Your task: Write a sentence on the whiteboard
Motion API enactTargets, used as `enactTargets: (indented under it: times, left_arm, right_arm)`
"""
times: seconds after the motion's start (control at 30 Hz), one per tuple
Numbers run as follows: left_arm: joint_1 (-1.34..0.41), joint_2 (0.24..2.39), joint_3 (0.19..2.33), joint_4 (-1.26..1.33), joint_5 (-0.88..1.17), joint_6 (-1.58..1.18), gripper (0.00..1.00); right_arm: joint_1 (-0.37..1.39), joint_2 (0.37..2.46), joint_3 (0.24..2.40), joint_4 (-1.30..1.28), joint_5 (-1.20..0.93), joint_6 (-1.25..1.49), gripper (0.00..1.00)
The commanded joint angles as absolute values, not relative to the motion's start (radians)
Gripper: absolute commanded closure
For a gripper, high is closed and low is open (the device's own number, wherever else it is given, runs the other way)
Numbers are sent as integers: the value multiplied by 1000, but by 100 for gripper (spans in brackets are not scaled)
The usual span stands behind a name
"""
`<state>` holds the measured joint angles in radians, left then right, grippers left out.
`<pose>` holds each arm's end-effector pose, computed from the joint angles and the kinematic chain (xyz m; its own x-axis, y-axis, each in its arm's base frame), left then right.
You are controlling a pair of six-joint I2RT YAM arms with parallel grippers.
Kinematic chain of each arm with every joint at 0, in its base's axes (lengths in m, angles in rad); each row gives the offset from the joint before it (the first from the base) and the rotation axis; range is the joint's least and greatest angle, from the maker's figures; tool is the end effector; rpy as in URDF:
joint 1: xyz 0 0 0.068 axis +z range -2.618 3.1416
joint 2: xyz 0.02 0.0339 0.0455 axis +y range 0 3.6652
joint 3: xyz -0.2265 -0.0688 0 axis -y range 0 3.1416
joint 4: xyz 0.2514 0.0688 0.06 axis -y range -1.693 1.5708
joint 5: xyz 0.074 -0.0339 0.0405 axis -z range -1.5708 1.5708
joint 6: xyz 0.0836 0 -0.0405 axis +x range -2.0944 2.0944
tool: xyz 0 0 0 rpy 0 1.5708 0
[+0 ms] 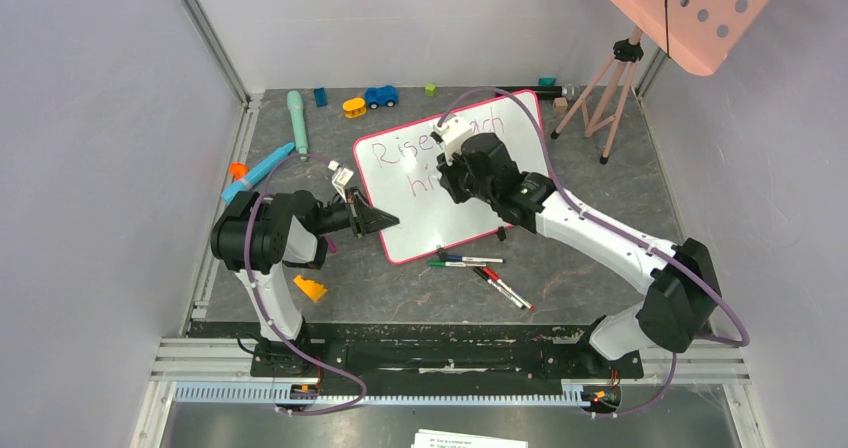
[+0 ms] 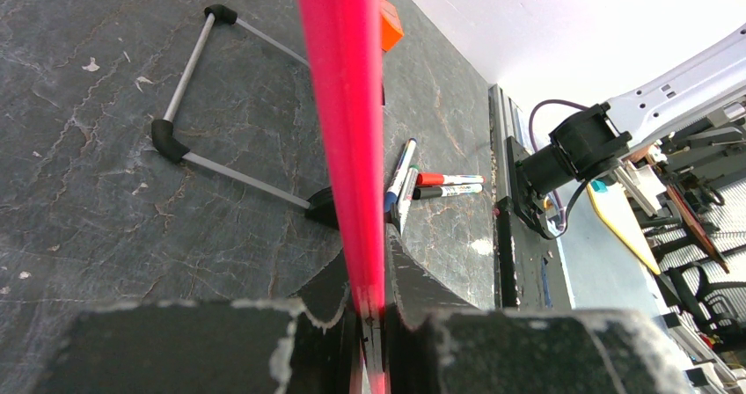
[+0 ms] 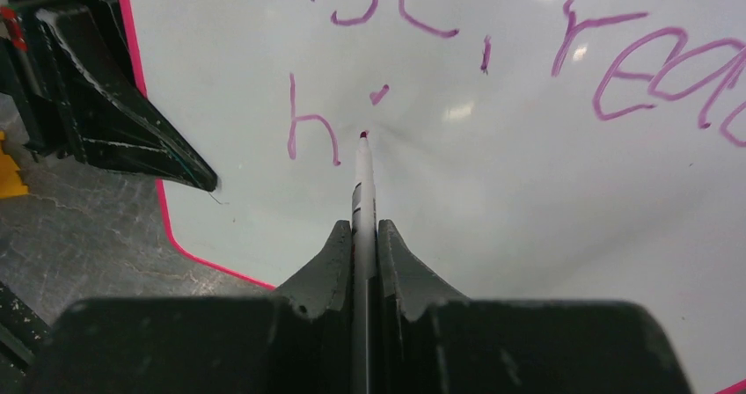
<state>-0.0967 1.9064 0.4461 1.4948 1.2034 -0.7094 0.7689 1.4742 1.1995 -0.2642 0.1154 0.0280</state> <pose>0.2770 -0.1053 0.0877 -0.6013 -0.1767 -0.7793 0.7531 0.2008 -0.6266 0.2878 0.2651 0.2479 -0.3860 -0.3348 -0.8596 -0.6091 0.7923 -0.0350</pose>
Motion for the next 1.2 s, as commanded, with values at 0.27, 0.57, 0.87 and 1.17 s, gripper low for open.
enactTargets:
  times: [0.27,0.57,0.87,1.17]
  left_arm:
    - [-115,1901,443,1557,1281,-592,93]
    - [-115,1905,446,1557,1284,-591,93]
    - [-115,1905,446,1557,1286,-591,93]
    - [-114,1905,446,1557,1286,-590,93]
  right_arm:
    - [718,1448,1266,-279,111,9,100]
    - [709,1472,1258,-281,122,9,100]
    - [708,1484,1260,-281,117,9,100]
    - [704,1490,1246,-288,135,9,100]
